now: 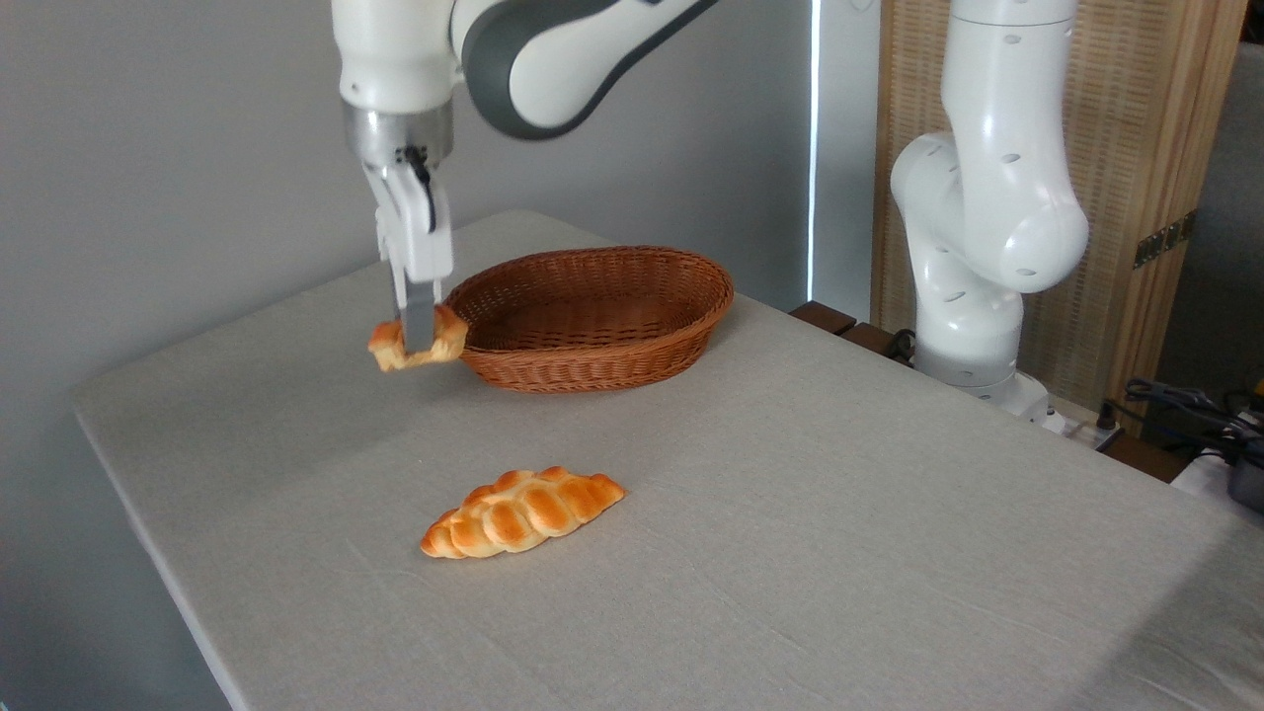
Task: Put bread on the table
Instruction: 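Lower the roll onto the table and open the gripper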
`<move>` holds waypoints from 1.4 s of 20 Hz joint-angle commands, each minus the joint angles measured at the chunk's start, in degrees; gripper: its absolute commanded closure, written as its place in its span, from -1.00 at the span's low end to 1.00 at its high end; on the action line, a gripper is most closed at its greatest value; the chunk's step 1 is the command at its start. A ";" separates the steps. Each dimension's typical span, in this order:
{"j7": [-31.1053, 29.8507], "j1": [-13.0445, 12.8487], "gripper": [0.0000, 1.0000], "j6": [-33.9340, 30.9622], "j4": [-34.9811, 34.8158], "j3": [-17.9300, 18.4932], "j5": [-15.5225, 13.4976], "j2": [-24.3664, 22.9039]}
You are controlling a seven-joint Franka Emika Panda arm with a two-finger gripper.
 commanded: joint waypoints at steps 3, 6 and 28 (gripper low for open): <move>4.23 -0.33 -0.43 4.48 0.90 0.64 1.33 5.99; 4.23 -0.41 -0.88 5.02 0.90 0.47 2.91 6.53; 4.49 7.56 -1.00 -5.32 1.60 -3.29 6.00 -3.38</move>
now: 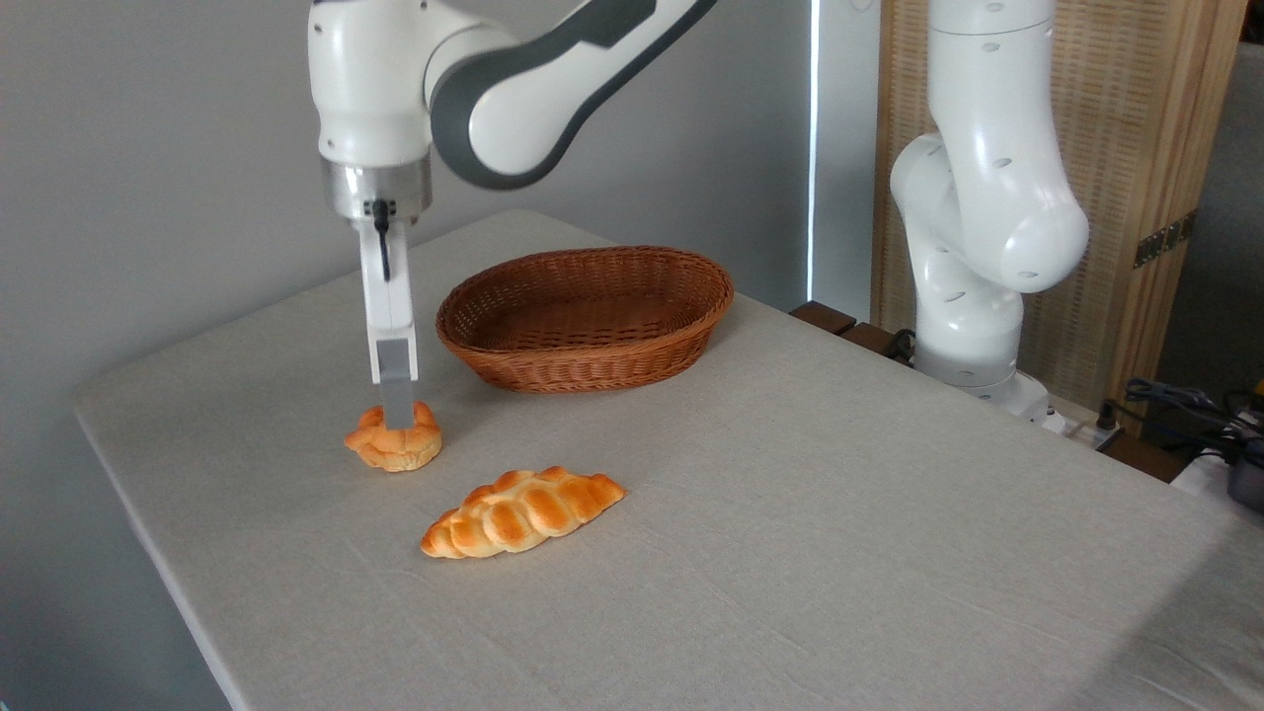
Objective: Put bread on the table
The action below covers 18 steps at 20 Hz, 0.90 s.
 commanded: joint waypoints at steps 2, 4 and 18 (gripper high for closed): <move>-0.60 11.98 -1.00 -15.60 1.51 -5.75 -2.78 -10.07; -1.12 13.58 -1.00 -24.99 6.24 -5.68 -2.96 -10.27; -10.70 16.22 -1.00 -35.50 25.08 -1.90 0.29 -1.47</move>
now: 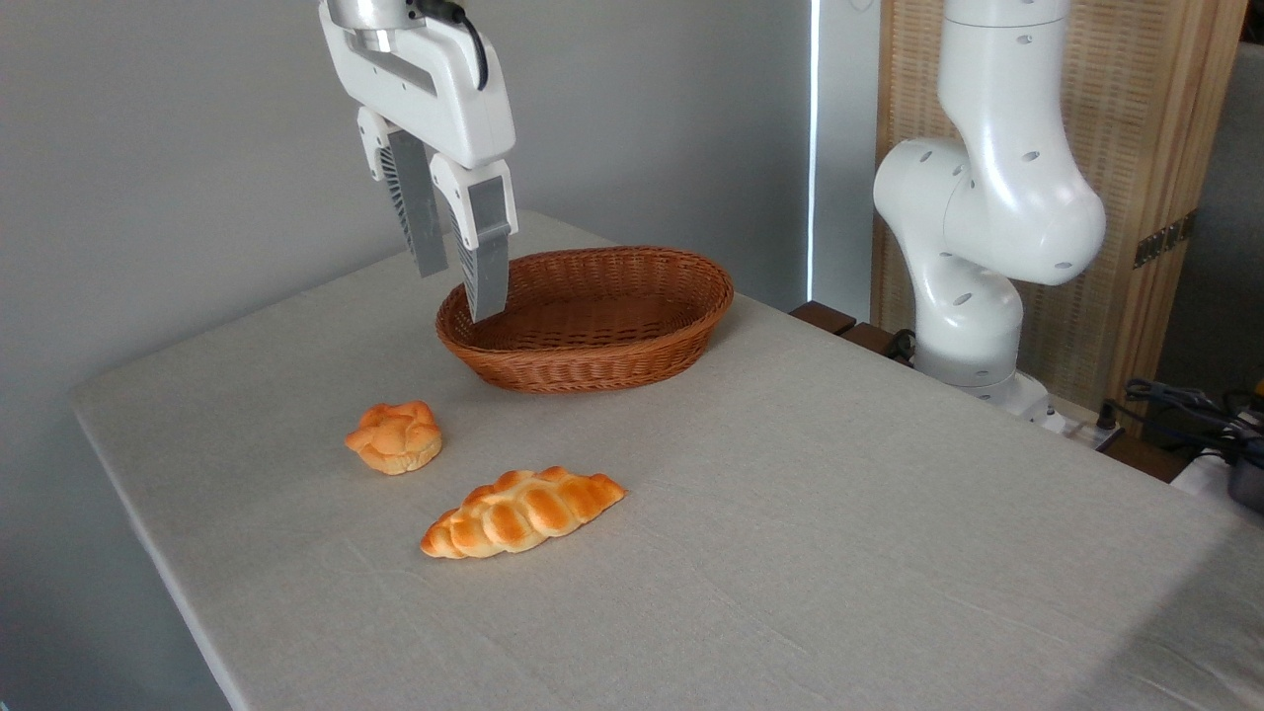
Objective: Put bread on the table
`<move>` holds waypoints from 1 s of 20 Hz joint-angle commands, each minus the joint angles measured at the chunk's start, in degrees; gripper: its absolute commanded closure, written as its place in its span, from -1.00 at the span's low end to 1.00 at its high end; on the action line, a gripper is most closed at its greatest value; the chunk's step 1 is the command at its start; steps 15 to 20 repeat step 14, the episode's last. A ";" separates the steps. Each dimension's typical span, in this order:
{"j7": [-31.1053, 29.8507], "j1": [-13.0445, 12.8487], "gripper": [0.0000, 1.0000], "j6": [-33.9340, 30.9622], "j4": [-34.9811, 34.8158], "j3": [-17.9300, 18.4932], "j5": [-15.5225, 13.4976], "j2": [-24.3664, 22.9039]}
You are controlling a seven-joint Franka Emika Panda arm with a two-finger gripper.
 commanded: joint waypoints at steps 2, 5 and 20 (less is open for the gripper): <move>-0.88 -0.05 -1.00 -1.53 2.99 1.52 0.88 1.38; -0.80 -0.05 -1.00 -1.26 2.64 1.61 3.50 1.03; -1.67 0.04 -1.00 -1.44 2.55 1.87 3.95 0.94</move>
